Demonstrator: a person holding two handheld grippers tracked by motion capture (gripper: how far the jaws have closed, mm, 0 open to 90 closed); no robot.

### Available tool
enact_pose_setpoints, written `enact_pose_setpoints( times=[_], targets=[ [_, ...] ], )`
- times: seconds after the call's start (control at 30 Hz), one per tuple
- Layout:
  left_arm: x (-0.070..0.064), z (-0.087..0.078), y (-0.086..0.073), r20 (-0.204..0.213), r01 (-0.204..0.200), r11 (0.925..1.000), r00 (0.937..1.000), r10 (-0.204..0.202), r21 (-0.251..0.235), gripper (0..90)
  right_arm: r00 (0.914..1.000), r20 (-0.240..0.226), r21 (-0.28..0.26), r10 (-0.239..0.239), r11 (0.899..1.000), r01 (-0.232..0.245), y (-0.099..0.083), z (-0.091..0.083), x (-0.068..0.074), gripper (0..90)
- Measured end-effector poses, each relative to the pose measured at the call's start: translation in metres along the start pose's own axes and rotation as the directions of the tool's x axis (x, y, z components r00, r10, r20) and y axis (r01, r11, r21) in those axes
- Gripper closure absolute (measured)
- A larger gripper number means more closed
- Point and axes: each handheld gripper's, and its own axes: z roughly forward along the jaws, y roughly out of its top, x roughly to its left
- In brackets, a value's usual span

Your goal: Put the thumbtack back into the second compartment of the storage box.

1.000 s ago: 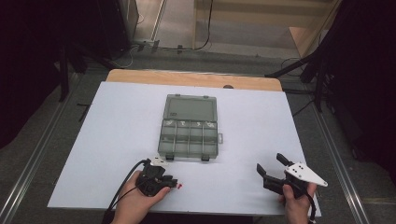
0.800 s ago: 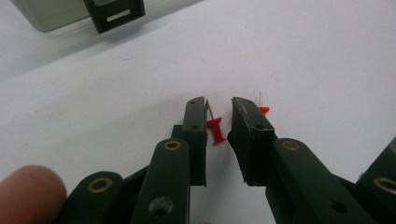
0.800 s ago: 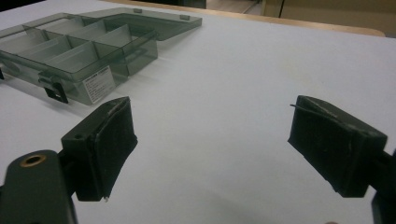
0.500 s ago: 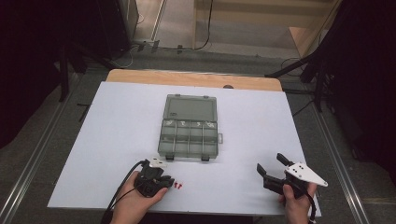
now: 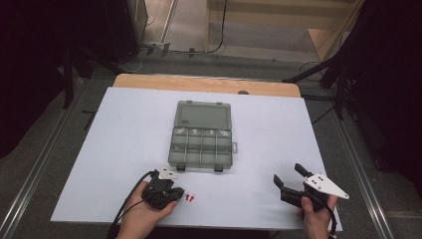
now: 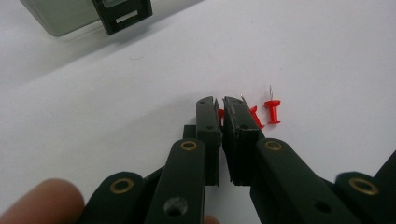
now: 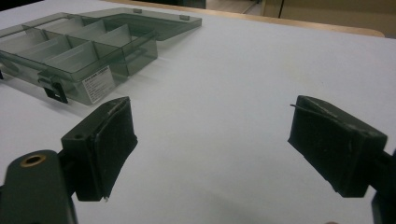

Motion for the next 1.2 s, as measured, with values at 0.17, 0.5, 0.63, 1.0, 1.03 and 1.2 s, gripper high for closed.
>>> enact_pose_setpoints(
  times=[0.17,0.5,0.63,1.0,1.03,1.2],
  targets=[
    [0.001,-0.001,0.001,0.0,-0.008,1.0,1.0,0.008,0.0,85.6,1.0,0.001,-0.002,0.001,1.0,-0.001,0.0,0.0,0.0,14.5],
    [0.003,-0.009,0.008,0.016,-0.019,0.9997,0.9997,0.019,-0.018,85.6,1.0,-0.002,-0.003,-0.004,1.0,0.004,0.0,0.0,0.0,14.5],
    [0.005,-0.011,0.01,0.014,-0.02,0.9995,0.9997,0.02,-0.023,85.6,0.9999,-0.011,-0.01,-0.011,1.0,0.011,0.0,0.0,0.001,14.4],
    [0.008,-0.016,0.019,0.013,-0.028,0.9989,0.9995,0.029,-0.038,85.6,0.9994,-0.033,-0.028,-0.009,1.0,0.008,0.0,-0.001,0.001,13.8],
    [0.008,-0.016,0.02,0.015,-0.026,0.9987,0.9995,0.027,-0.044,85.6,0.9994,-0.032,-0.029,-0.011,1.0,0.01,0.0,-0.001,0.001,13.8],
    [0.009,-0.019,0.025,0.013,-0.035,0.9984,0.9993,0.035,-0.045,85.6,0.9994,-0.033,-0.028,-0.015,1.0,0.014,0.001,-0.002,0.002,13.8]
  ],
)
